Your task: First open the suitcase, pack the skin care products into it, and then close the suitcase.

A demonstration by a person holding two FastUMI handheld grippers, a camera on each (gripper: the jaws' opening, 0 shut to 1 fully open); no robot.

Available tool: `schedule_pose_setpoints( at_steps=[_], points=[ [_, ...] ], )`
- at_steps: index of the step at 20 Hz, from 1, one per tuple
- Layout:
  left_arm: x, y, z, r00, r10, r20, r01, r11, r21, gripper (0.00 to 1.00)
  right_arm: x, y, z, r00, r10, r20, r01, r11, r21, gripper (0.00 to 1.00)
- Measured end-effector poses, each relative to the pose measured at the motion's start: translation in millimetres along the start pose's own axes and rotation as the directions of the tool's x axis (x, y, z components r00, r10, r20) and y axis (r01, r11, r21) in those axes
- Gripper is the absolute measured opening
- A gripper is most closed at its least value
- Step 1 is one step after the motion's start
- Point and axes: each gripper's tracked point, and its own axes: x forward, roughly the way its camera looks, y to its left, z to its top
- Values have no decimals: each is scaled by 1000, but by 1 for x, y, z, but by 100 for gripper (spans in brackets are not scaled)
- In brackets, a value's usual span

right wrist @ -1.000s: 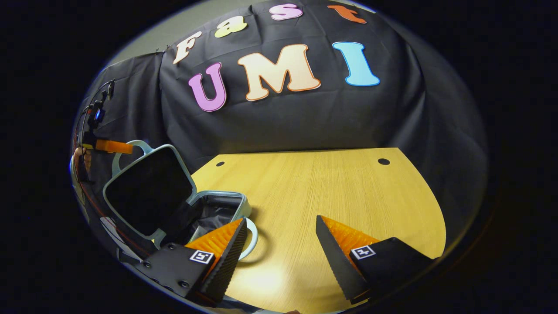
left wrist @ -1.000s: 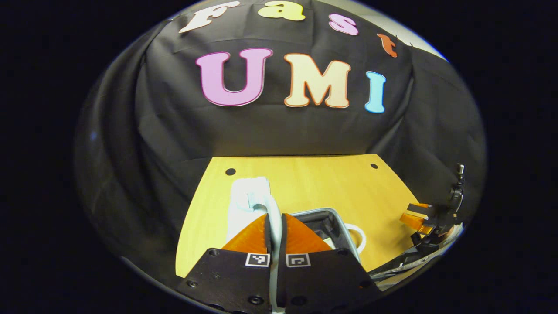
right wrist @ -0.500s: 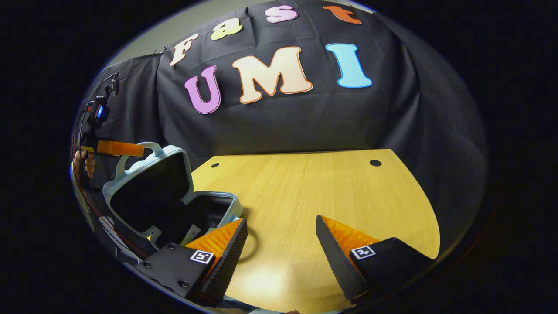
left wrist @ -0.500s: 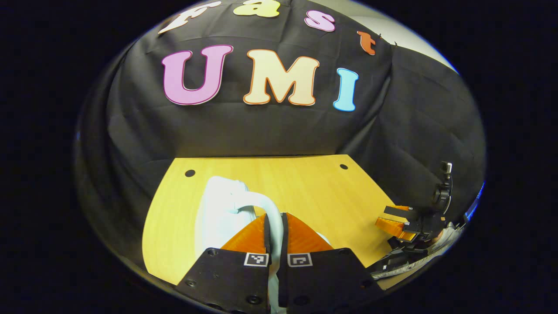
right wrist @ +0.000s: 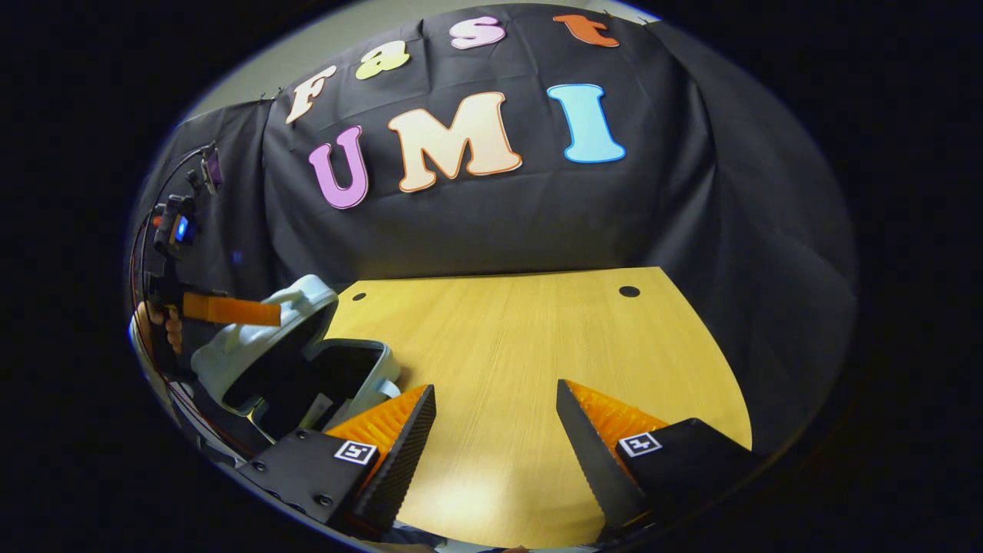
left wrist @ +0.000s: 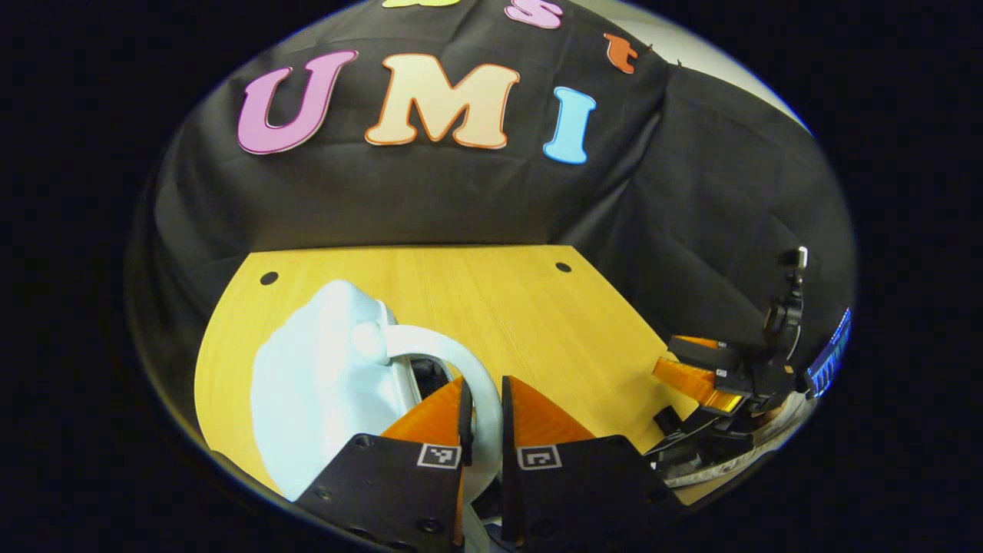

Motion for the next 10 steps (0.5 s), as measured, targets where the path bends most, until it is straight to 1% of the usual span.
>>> schedule_pose_setpoints(
  at_steps=[3, 4, 6, 7, 8, 9, 10],
  points=[
    [19, -16, -20, 999, -14, -48, 14, 1000, -17, 14, -10, -10, 4, 1000, 0, 9, 0, 1000, -14, 98],
    [25, -19, -26, 998, -10, -62, 8, 1000, -21, 16, -12, -13, 5, 1000, 1, 11, 0, 1000, -22, 98],
    [35, -16, -24, 998, 42, -46, -42, 999, 2, 20, -17, -18, 13, 1000, 10, 20, -10, 999, -36, 98],
    [36, -18, -19, 998, 57, -24, -57, 998, -3, 19, -20, -21, 21, 999, 16, 34, -15, 999, -46, 98],
    [35, -24, -12, 998, 65, 0, -65, 998, -10, 41, -22, -22, 32, 998, 24, 60, -21, 998, -55, 98],
    [34, -30, 0, 996, 76, 49, -75, 997, -14, 47, -25, -21, 47, 995, 34, 94, -28, 997, -66, 98],
    [32, -36, 14, 991, 91, 103, -90, 996, -12, 56, -28, -20, 64, 990, 42, 136, -32, 997, -76, 98]
  ],
)
